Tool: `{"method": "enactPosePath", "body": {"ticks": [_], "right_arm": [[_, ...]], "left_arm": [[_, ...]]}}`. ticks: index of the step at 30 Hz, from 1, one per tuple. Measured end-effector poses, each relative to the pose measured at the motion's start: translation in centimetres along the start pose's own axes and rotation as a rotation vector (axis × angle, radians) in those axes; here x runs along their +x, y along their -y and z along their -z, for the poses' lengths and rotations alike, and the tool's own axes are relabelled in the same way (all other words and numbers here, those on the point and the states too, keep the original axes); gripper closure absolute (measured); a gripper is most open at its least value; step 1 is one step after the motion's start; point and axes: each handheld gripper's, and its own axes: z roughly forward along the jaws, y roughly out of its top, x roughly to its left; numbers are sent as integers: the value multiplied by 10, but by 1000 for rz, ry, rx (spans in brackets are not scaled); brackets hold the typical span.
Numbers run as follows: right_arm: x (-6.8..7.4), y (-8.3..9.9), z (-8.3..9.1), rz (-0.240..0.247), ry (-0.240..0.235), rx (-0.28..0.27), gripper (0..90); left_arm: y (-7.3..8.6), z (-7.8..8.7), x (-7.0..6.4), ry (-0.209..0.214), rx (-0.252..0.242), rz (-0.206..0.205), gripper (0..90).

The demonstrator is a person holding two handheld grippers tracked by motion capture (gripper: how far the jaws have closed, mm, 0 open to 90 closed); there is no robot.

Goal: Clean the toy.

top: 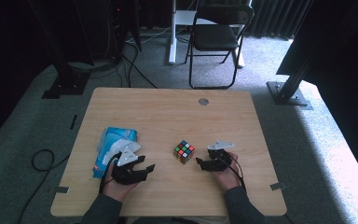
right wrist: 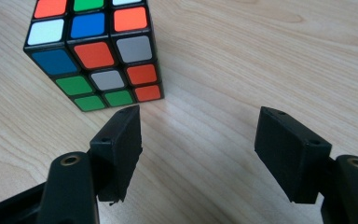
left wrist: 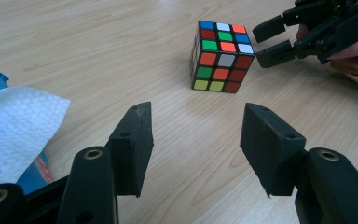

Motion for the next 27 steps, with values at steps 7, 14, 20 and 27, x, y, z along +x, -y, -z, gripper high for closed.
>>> {"method": "enactPosePath", "body": {"ticks": [7, 14, 20, 27], "right_arm": [[6, 1, -4, 20, 16, 18, 307], [8, 2, -6, 29, 18, 26, 307], [6, 5, -8, 20, 19, 32, 307], [4, 6, -8, 11, 19, 25, 299]], "left_arm": [[-1, 5, 5, 4, -6, 32, 445], [-3, 9, 11, 17, -16, 57, 458], [-6, 13, 16, 1, -31, 43, 472], [-9, 18, 18, -28, -38, 6, 470]]}}
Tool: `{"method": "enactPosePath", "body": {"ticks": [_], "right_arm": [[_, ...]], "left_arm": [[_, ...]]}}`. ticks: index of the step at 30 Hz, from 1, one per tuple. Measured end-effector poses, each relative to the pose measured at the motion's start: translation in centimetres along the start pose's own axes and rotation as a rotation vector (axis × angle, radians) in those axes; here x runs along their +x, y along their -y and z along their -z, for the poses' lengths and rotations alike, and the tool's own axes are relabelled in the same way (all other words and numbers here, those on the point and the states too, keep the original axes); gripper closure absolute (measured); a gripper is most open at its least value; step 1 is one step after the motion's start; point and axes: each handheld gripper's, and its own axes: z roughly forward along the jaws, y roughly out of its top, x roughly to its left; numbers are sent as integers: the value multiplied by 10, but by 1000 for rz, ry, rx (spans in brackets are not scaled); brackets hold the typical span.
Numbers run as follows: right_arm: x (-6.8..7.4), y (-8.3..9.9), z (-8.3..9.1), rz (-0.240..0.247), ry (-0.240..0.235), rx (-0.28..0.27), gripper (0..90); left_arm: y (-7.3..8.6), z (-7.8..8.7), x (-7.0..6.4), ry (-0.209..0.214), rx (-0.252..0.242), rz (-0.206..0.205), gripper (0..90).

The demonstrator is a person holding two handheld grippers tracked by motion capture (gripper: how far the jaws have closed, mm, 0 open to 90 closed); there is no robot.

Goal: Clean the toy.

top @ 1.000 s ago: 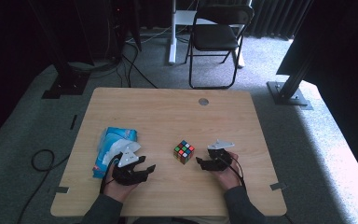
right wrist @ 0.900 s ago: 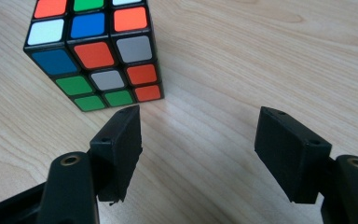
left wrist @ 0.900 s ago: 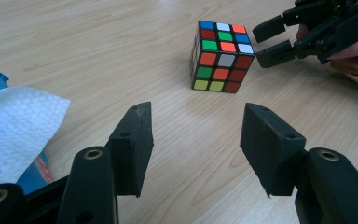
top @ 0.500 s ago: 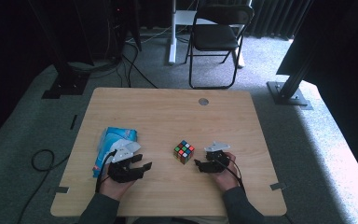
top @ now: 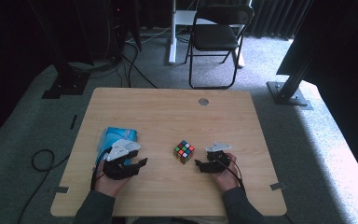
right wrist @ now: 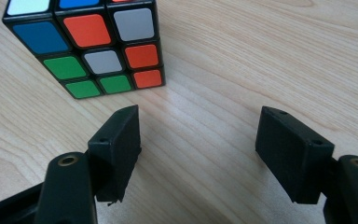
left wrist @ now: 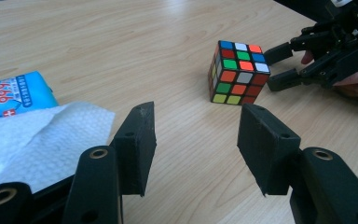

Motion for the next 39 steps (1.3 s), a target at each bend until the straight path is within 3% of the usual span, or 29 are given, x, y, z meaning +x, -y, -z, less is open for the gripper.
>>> {"method": "enactPosePath", "body": {"ticks": [13, 22, 26, 39], "right_arm": [[0, 2, 0, 34, 2, -5, 282], [-1, -1, -1, 32, -18, 15, 260], [-1, -1, -1, 54, -19, 22, 257], [-1, 1, 0, 54, -21, 11, 257]], "left_arm": [[-3, 8, 3, -29, -5, -31, 452], [-4, 16, 9, -94, -19, -24, 407], [-3, 18, 11, -124, -20, -25, 390], [4, 20, 15, -210, 7, -61, 370]]}}
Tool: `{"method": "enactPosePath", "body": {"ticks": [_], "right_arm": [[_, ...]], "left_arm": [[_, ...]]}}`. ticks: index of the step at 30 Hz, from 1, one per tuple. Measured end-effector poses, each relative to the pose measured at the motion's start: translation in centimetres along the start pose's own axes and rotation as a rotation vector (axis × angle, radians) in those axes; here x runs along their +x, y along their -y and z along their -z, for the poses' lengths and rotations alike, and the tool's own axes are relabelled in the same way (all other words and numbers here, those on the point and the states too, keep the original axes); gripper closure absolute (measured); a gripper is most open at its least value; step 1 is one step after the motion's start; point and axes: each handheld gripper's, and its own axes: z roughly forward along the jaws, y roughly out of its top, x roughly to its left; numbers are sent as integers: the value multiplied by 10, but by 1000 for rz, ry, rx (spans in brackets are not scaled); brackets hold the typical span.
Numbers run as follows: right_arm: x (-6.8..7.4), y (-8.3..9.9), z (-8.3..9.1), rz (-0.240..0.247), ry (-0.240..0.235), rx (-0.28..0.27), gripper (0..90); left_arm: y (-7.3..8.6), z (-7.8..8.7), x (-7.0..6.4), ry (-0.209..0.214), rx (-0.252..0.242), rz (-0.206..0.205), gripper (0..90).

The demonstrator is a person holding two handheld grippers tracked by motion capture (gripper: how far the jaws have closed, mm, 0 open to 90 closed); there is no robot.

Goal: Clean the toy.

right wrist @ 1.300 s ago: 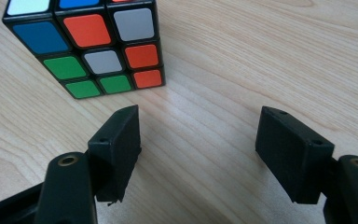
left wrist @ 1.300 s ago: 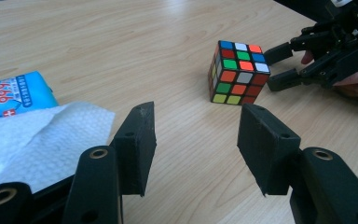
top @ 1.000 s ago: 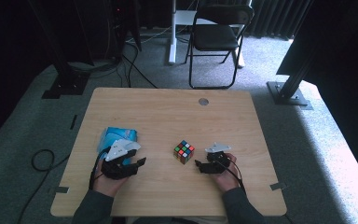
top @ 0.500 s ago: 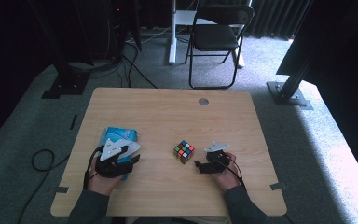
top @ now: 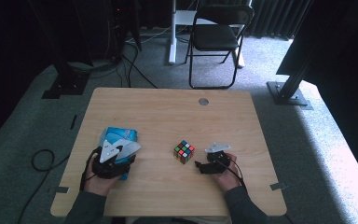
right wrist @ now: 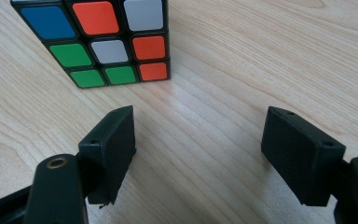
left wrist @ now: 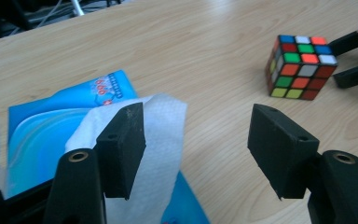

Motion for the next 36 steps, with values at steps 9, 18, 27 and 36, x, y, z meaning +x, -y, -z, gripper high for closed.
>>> {"method": "enactPosePath", "body": {"ticks": [9, 18, 27, 36], "right_arm": [[-1, 2, 0, -21, -8, -21, 257], [-1, 2, 1, -18, -10, -19, 257], [-3, 2, 1, -22, -20, -19, 257], [-3, 2, 1, -27, -23, -19, 257]], "left_arm": [[7, 0, 7, -28, 17, 23, 372], [15, -1, 15, -50, 35, 48, 374], [20, -3, 20, -84, 63, 59, 408], [23, -3, 25, -106, 72, 77, 439]]}}
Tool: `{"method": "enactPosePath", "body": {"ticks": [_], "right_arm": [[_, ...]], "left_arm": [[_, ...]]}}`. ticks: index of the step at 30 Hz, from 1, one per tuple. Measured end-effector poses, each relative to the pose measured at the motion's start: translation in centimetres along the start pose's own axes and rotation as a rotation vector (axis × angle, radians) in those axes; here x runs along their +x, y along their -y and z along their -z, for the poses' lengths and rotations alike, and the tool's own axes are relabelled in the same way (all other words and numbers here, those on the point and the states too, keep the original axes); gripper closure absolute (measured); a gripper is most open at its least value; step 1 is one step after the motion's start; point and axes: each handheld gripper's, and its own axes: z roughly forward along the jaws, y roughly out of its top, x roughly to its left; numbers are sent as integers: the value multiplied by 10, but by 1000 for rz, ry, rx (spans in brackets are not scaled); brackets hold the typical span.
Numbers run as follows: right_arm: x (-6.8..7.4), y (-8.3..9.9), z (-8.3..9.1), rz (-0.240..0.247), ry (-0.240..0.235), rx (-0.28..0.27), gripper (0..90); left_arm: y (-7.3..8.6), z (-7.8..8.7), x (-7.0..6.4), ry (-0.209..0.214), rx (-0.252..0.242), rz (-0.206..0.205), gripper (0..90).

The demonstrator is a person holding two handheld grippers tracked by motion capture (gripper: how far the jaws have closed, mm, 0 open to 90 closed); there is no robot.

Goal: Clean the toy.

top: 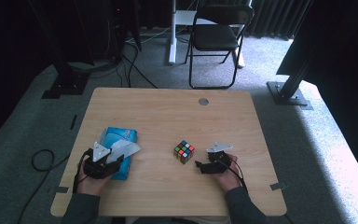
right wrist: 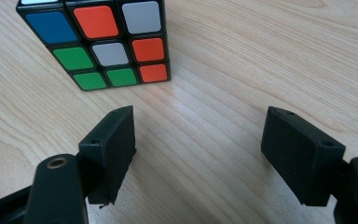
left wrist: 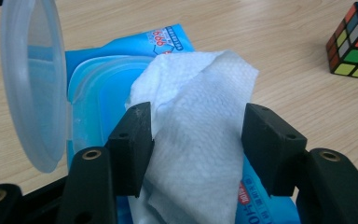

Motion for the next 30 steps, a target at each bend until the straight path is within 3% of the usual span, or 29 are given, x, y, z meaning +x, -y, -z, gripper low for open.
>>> {"method": "enactPosePath", "body": {"ticks": [5, 16, 30], "right_arm": [[0, 0, 0, 2, 1, 0, 257], [0, 0, 0, 12, 3, 4, 257], [0, -1, 0, 21, 4, 7, 257]], "left_arm": [[0, -1, 1, -6, 6, 7, 462], [1, 1, 8, -27, 11, 53, 664], [-1, 4, 8, -63, -7, 54, 843]]}}
